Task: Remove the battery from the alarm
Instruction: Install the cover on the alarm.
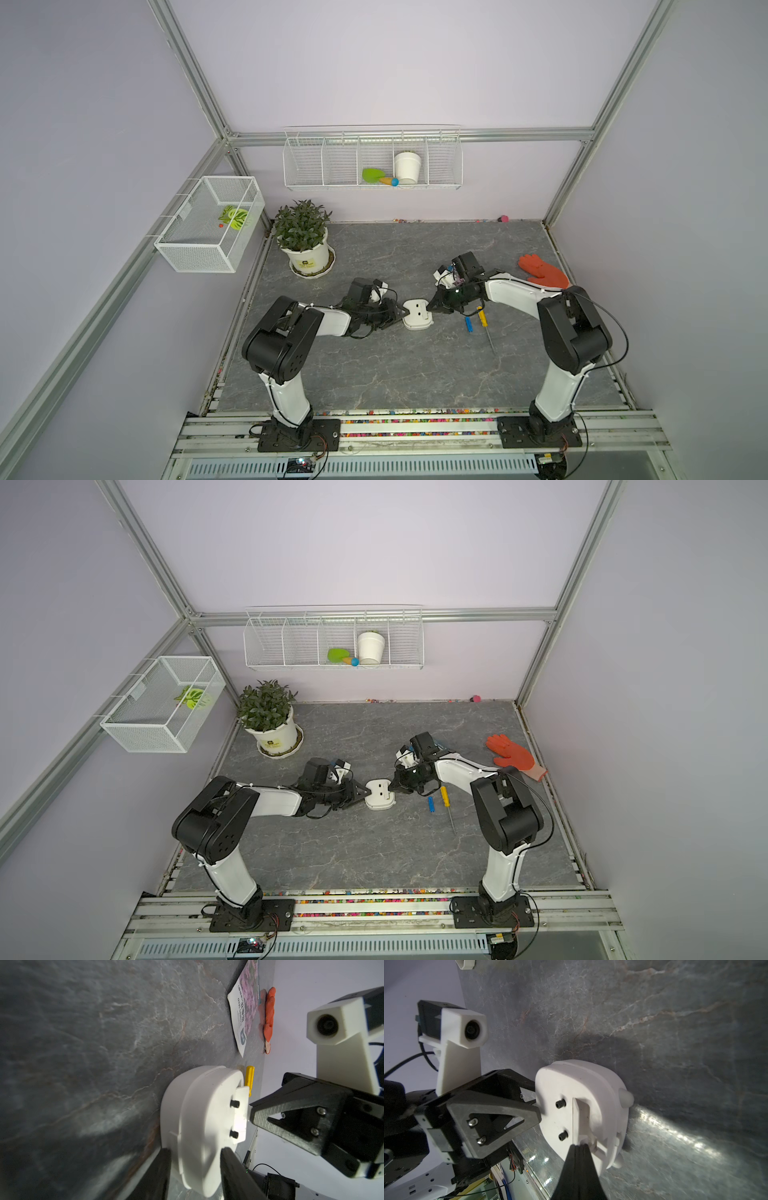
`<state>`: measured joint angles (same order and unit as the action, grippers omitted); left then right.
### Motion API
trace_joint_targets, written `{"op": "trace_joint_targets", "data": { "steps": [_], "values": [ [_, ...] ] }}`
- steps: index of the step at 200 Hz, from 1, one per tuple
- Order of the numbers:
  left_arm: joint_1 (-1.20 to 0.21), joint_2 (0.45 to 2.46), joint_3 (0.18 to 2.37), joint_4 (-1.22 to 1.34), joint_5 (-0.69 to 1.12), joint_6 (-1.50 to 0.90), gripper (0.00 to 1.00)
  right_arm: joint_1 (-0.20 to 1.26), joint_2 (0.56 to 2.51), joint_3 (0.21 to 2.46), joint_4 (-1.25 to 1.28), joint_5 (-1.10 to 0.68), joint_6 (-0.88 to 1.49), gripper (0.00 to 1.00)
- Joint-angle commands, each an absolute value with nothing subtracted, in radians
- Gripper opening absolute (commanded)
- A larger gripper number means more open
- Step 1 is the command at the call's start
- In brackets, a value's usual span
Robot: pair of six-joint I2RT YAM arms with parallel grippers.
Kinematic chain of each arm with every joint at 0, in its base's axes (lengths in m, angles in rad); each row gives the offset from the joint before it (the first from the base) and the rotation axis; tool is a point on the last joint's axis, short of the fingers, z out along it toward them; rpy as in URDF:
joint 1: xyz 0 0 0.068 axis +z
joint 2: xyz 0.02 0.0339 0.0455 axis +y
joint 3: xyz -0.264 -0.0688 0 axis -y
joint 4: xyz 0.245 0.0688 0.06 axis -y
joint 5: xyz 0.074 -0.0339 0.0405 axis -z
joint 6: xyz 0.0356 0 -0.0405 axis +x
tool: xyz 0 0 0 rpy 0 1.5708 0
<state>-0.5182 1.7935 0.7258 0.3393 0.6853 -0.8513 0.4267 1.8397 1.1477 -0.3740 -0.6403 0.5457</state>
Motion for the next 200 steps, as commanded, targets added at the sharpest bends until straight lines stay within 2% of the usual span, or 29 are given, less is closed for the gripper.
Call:
{"op": "trace_joint_targets", "data": {
  "steps": [1,200],
  "values": [
    [-0.525,1.801,0.741,0.334,0.678,-0.832,0.44,0.426,1.803,1.142,-0.386,-0.646,0.548,0.0],
    [-0.525,1.8,0.744,0.331,0.678,-0.831,0.44,0.42,1.836,1.122,-0.36,-0.679,0.562,0.0]
  ]
}}
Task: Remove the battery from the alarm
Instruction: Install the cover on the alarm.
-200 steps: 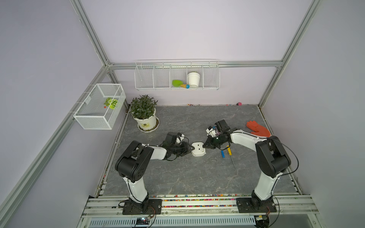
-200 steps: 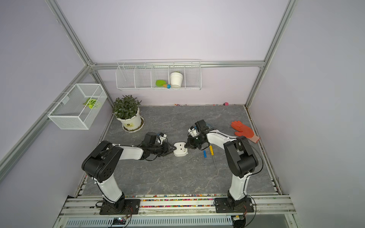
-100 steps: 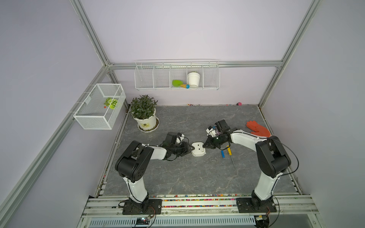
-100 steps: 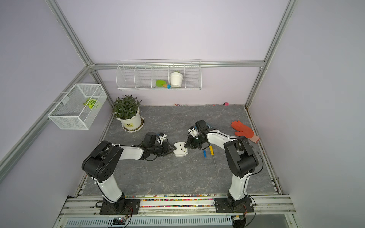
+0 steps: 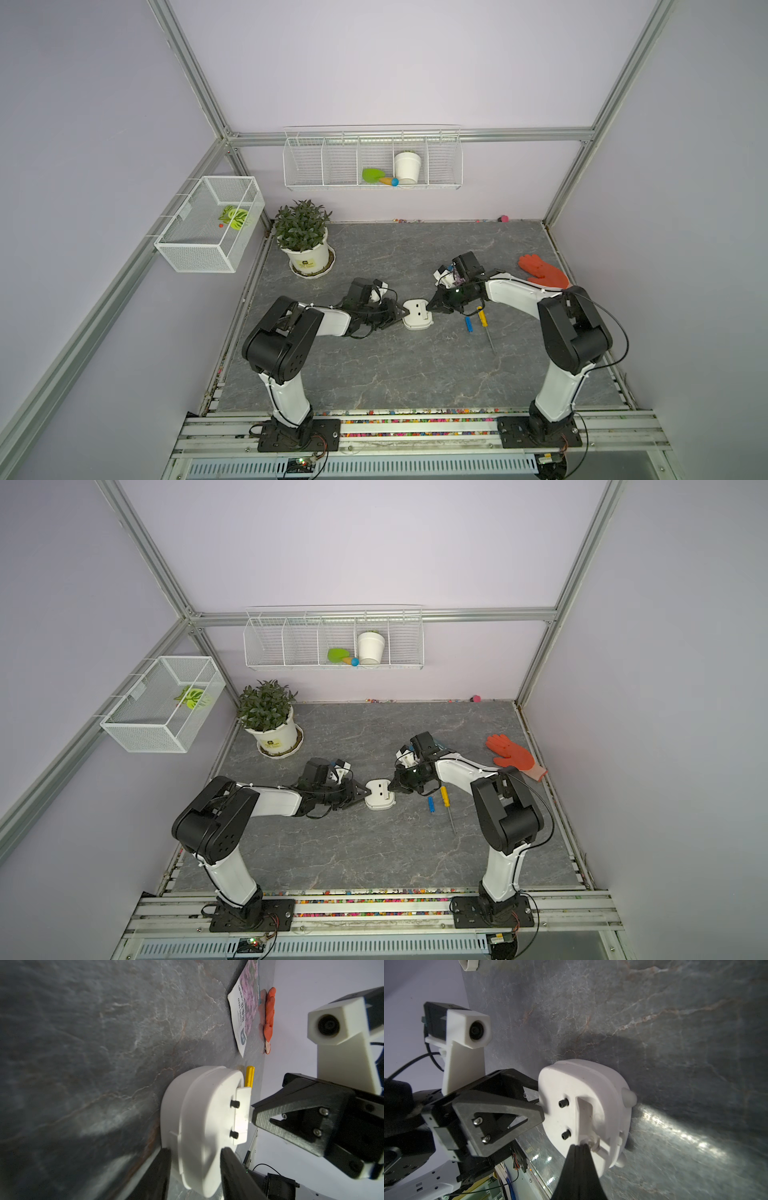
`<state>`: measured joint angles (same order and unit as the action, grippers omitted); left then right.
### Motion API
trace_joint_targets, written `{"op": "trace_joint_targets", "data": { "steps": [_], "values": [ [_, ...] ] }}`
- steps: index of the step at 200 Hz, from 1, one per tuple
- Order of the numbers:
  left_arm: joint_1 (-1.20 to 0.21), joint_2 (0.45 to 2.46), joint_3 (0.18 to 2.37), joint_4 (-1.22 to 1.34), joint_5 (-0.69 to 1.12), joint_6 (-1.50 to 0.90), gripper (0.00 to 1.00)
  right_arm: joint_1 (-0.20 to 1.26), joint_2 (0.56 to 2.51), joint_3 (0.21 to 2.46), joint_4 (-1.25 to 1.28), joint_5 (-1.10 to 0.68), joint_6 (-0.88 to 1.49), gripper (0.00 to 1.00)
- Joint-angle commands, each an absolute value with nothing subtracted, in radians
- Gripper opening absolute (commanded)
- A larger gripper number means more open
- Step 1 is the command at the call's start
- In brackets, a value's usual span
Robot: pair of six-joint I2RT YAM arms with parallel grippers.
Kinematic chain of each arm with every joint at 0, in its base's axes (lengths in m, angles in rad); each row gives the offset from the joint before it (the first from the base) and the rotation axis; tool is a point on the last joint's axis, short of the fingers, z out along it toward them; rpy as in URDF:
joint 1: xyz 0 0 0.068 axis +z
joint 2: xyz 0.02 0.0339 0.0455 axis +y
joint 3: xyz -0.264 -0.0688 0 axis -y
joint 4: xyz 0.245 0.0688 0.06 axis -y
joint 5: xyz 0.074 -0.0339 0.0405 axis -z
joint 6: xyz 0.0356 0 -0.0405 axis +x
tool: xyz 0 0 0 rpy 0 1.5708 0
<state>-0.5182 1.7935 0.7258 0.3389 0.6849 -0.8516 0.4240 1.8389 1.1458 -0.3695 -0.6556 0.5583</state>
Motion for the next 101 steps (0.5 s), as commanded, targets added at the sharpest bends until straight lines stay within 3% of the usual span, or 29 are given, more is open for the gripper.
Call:
{"op": "trace_joint_targets", "data": {
  "steps": [1,101],
  "values": [
    [-0.525,1.8,0.744,0.331,0.678,-0.831,0.44,0.42,1.837,1.122,-0.36,-0.679,0.562,0.0],
    [-0.525,1.797,0.749,0.322,0.677,-0.828,0.44,0.419,1.855,1.124,-0.371,-0.676,0.55,0.0]
  ]
}}
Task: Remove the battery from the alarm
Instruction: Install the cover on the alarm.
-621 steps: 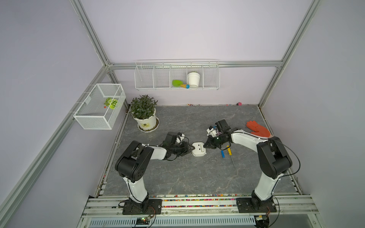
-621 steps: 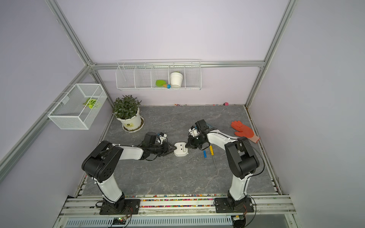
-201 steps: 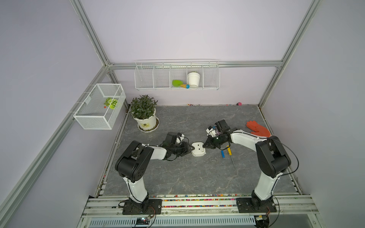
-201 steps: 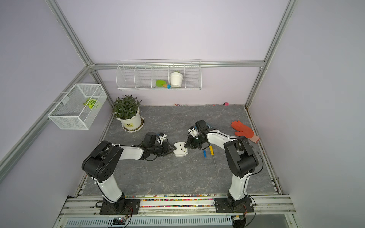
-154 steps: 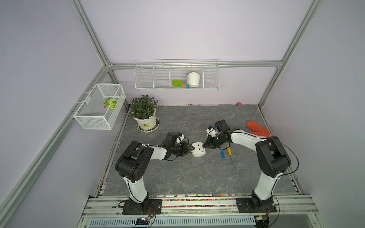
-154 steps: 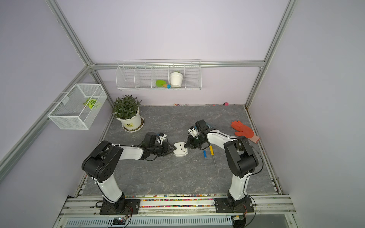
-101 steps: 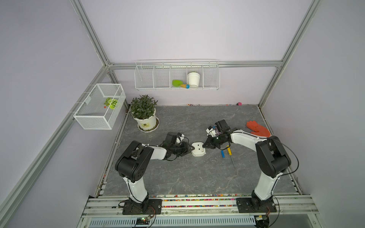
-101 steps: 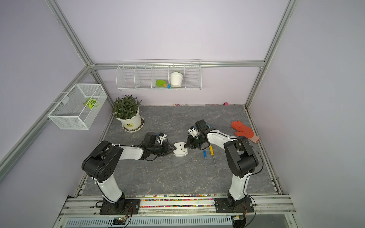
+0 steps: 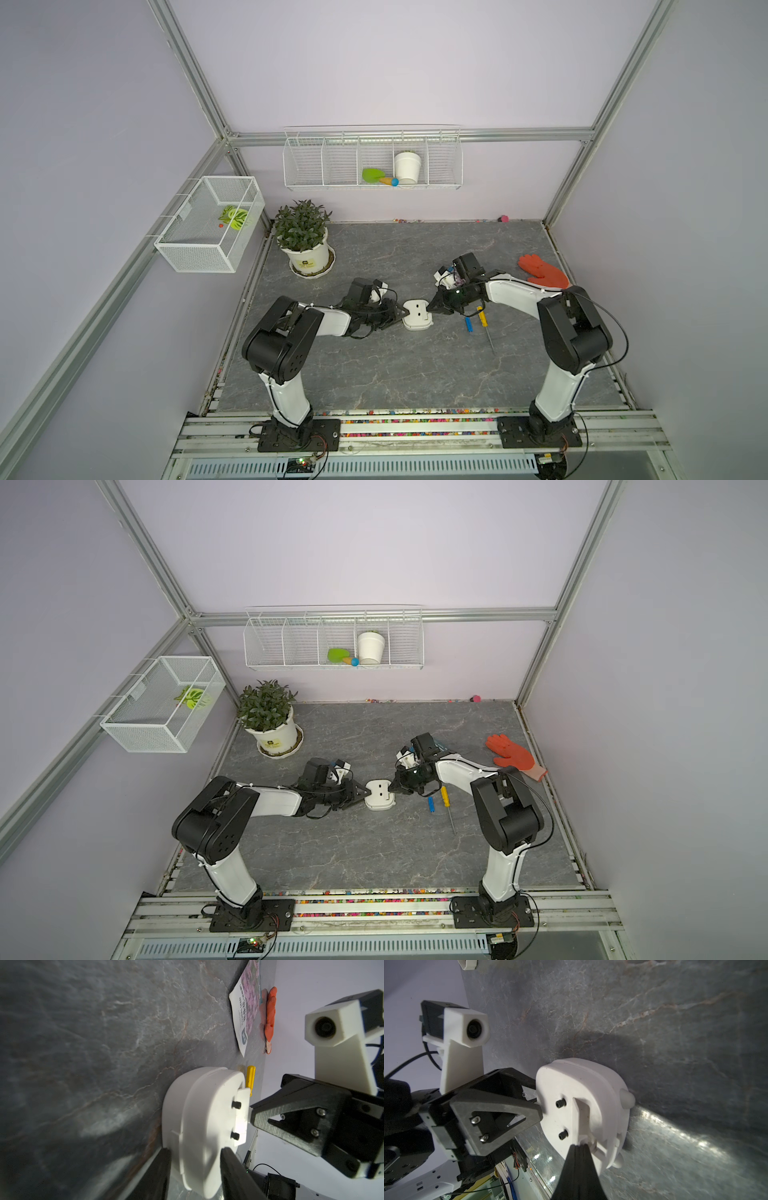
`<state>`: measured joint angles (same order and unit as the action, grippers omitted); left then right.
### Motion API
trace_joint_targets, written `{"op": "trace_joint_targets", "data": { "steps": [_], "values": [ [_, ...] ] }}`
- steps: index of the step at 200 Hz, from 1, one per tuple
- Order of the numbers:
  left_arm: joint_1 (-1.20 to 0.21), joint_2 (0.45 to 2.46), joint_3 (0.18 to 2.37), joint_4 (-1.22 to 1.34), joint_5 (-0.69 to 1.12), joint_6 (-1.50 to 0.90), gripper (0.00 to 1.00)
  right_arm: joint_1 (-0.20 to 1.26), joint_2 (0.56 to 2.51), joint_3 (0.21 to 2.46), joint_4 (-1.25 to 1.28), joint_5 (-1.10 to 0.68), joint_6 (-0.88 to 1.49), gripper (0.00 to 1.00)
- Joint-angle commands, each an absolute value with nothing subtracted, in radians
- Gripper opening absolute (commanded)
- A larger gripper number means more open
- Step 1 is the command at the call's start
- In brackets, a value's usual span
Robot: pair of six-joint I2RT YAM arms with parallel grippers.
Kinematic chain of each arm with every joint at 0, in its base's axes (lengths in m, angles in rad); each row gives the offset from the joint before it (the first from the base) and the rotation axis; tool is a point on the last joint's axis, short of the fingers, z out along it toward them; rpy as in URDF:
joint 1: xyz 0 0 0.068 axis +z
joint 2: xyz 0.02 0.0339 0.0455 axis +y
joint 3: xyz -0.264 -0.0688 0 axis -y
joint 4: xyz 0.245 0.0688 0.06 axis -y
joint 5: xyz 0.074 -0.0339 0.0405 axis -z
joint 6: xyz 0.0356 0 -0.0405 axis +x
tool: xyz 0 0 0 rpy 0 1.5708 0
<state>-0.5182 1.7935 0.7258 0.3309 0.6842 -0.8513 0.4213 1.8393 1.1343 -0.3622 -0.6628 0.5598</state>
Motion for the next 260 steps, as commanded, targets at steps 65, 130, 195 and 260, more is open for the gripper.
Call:
{"op": "trace_joint_targets", "data": {
  "steps": [65,130,195,260],
  "values": [
    [-0.525,1.789,0.744,0.317,0.667,-0.826,0.44,0.42,1.849,1.134,-0.395,-0.662,0.537,0.07],
    [-0.525,1.778,0.746,0.295,0.657,-0.812,0.44,0.42,1.845,1.138,-0.408,-0.65,0.532,0.15],
    [-0.525,1.772,0.741,0.293,0.65,-0.811,0.44,0.419,1.841,1.152,-0.43,-0.634,0.518,0.24],
    [-0.525,1.763,0.741,0.281,0.644,-0.806,0.44,0.419,1.81,1.187,-0.521,-0.555,0.46,0.31]
  ]
}}
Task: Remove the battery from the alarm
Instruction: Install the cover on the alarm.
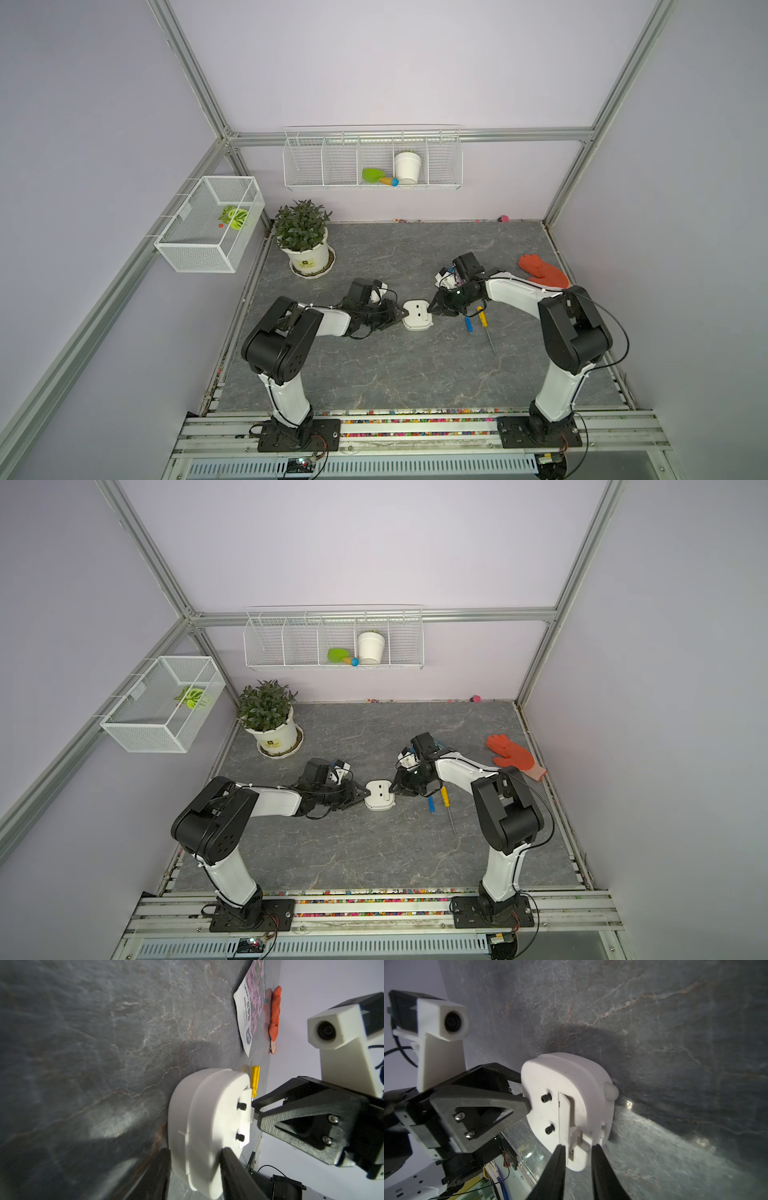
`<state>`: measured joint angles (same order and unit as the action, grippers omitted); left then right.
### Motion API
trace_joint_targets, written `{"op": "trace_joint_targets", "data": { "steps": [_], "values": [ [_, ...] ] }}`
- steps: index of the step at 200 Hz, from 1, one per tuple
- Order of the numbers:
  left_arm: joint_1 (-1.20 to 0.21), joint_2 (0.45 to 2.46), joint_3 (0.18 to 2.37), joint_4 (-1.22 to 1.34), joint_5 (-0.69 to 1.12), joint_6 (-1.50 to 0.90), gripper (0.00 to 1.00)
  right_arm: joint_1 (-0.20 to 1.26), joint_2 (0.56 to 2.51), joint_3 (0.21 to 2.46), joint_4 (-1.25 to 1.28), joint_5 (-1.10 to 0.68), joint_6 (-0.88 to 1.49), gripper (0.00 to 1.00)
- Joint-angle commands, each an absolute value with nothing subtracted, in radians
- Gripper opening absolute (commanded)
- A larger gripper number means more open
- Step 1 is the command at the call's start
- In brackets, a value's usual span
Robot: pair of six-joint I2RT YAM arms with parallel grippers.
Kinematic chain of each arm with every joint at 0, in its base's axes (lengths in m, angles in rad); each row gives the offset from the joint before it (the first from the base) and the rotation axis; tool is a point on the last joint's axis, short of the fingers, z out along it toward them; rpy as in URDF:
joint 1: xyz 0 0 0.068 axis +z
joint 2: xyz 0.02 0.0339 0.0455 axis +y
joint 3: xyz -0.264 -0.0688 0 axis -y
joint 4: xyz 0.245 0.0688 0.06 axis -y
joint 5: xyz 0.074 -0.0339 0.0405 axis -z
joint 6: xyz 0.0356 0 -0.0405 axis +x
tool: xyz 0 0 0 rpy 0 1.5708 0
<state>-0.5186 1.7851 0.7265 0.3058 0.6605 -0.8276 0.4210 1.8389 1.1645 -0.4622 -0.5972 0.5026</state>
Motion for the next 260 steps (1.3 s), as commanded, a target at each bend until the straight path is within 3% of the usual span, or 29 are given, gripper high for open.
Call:
{"op": "trace_joint_targets", "data": {
  "steps": [1,70,260],
  "values": [
    [-0.525,1.763,0.741,0.281,0.643,-0.806,0.44,0.419,1.81,1.188,-0.522,-0.555,0.46,0.31],
    [-0.525,1.762,0.743,0.281,0.643,-0.805,0.44,0.419,1.845,1.199,-0.5,-0.567,0.464,0.35],
    [-0.525,1.757,0.747,0.273,0.643,-0.804,0.44,0.422,1.908,1.179,-0.482,-0.536,0.458,0.35]
  ]
}}
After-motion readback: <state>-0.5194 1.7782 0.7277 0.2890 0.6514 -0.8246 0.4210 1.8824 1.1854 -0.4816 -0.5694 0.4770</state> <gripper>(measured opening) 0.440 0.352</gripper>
